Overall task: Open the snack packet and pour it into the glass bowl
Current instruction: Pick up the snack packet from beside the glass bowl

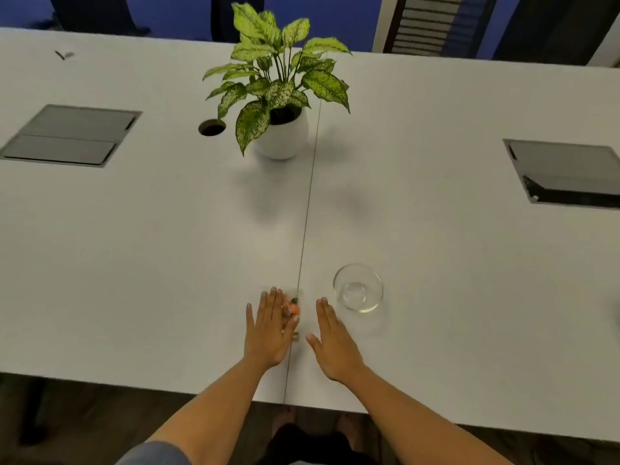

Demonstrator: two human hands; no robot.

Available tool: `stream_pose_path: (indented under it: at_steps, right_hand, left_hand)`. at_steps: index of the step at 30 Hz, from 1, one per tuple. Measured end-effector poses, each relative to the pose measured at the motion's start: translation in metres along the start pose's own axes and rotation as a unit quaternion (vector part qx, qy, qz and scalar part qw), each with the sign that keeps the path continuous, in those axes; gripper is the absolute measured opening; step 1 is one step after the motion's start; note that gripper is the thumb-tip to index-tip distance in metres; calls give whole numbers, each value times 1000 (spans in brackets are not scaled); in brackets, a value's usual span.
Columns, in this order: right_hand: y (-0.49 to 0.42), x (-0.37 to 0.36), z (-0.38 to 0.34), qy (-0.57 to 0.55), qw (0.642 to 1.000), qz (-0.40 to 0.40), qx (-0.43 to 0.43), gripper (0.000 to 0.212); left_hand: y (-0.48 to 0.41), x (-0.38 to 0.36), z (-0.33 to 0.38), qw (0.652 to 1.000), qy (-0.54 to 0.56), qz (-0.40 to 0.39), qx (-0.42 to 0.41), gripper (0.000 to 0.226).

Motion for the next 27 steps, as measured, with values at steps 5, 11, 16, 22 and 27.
stream_pose_path:
  at_steps: [5, 11, 16, 22, 27]
  right_hand:
    - [1, -15, 34, 76, 992, -87, -41, 73]
    - [7, -18, 53, 92, 986, -136, -29, 72]
    - [6, -21, 52, 65, 985, -154, -45, 74]
    - [3, -12, 41, 23, 982, -170, -83, 70]
    - [5, 4, 17, -131, 971, -181, -88, 69]
  left_hand:
    - [15, -20, -5, 999, 14, -30, 37, 71]
    - [4, 4, 3, 990, 100, 67, 77, 68]
    - [8, 8, -12, 945, 199, 100, 238, 83]
    - [2, -7, -32, 902, 308, 57, 296, 73]
    - [-4, 12, -24, 895, 388, 85, 204, 19]
Point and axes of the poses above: each hand's wrist, its own y-axis away from the middle knuckle, its own x-axis out of the back of the hand, z = x × y, the point moved 9 cm from there along -y, towards the middle knuckle, and after that the axes turned 10 degrees about -x, right-handed, at the moved point
